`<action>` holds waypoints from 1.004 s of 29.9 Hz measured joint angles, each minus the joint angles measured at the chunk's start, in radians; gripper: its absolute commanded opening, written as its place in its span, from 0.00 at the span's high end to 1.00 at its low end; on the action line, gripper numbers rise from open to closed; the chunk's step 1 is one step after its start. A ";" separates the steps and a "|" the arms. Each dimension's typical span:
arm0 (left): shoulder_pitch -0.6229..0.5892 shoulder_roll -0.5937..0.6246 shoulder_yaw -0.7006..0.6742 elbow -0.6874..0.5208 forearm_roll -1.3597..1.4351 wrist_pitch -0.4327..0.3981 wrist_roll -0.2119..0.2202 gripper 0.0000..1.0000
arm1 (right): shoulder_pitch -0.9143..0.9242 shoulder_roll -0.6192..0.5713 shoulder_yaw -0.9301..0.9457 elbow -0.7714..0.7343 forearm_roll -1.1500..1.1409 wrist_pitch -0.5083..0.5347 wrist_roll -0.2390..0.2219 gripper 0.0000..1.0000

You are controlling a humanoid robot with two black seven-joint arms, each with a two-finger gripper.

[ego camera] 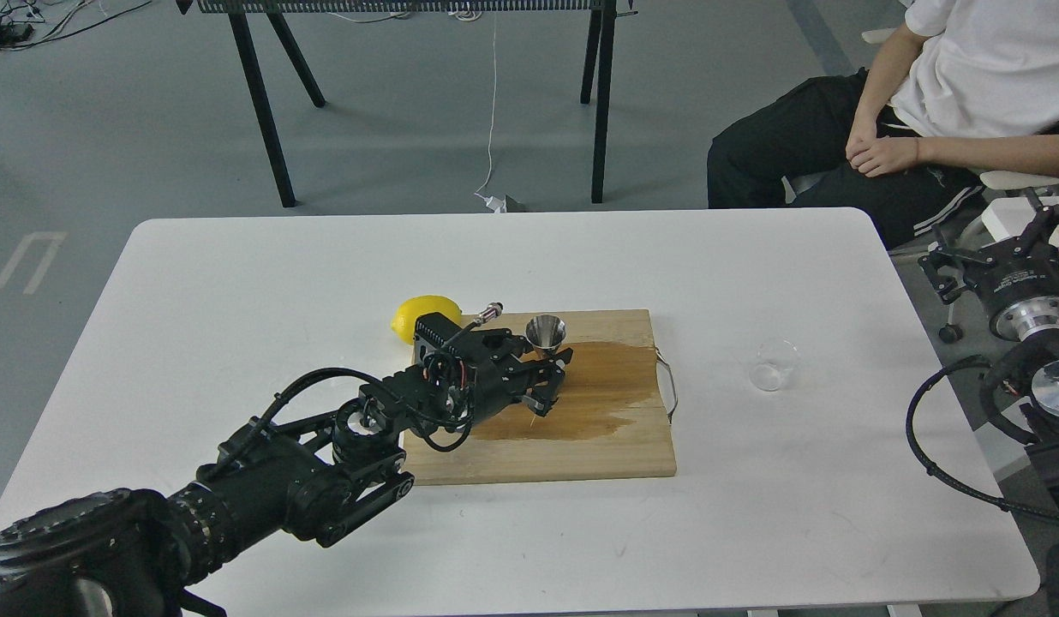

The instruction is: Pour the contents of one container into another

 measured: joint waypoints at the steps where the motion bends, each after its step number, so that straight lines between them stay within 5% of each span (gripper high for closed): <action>1: 0.005 -0.001 0.001 -0.004 0.000 0.001 0.000 0.32 | 0.000 0.000 0.000 0.000 0.000 0.000 0.000 0.00; 14: 0.035 0.033 0.000 -0.051 0.000 0.048 -0.017 0.15 | 0.000 0.000 -0.002 0.000 -0.001 0.000 0.000 0.00; 18: 0.039 0.097 0.000 -0.076 0.000 0.050 -0.058 0.13 | 0.000 0.000 -0.001 -0.001 -0.001 0.000 0.000 0.00; 30: 0.277 0.328 -0.181 -0.482 0.000 0.015 -0.080 0.09 | 0.000 -0.031 0.010 0.002 0.005 0.000 0.005 0.00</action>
